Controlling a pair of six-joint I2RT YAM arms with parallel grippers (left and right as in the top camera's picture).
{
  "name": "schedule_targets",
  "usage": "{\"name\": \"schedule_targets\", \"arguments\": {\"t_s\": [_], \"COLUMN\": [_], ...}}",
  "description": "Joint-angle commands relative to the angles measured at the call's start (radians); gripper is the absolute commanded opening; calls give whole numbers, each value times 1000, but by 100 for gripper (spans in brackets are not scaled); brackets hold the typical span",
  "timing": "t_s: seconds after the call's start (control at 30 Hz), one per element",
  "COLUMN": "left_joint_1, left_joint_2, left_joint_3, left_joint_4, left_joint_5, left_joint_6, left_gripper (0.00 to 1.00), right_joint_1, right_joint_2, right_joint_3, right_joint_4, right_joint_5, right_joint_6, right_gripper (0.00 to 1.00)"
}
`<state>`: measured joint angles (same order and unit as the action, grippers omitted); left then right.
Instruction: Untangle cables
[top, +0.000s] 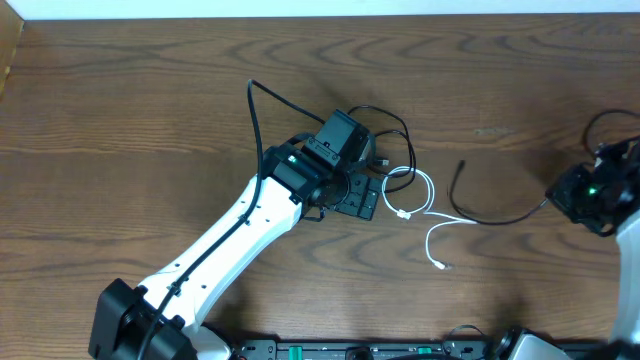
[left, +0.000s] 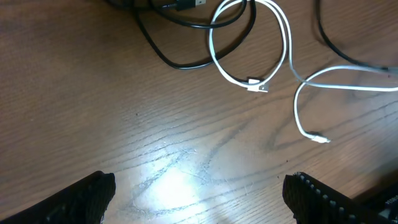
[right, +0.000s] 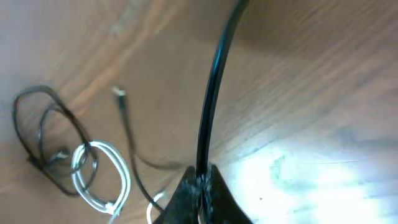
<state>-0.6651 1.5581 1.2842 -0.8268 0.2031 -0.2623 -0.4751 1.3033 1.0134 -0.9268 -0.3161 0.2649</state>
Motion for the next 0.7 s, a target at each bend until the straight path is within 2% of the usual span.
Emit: {"name": "schedule_targets", "arguments": {"t_s": [0.0,0.17,0.33,0.5,0.67], "left_joint_1": [-1,-1,-1,-1,-1], "left_joint_2": [8,8,8,8,8], "left_joint_3": [-4,-4,-4,-4,-4], "left_joint_4": [-2,-2,-2,-2,-3], "left_joint_5": [-13,-13,-13,-13,-13], "left_joint_6": [-5,-4,-4,-4,-5], "left_gripper": [91,91,91,91,91], "right_joint_1": [11,11,11,11,11], "right_joint_2": [-56,-106,-161,-226,-243], "right_joint_3": [114,246,349,393,393], "right_joint_4": [-119,-294,-338,-217,-56], "right_joint_5": [26,26,26,64,234], "right_joint_6": [-56,-132,-171,-192,-192], "right_gripper": [1,1,1,1,1]}}
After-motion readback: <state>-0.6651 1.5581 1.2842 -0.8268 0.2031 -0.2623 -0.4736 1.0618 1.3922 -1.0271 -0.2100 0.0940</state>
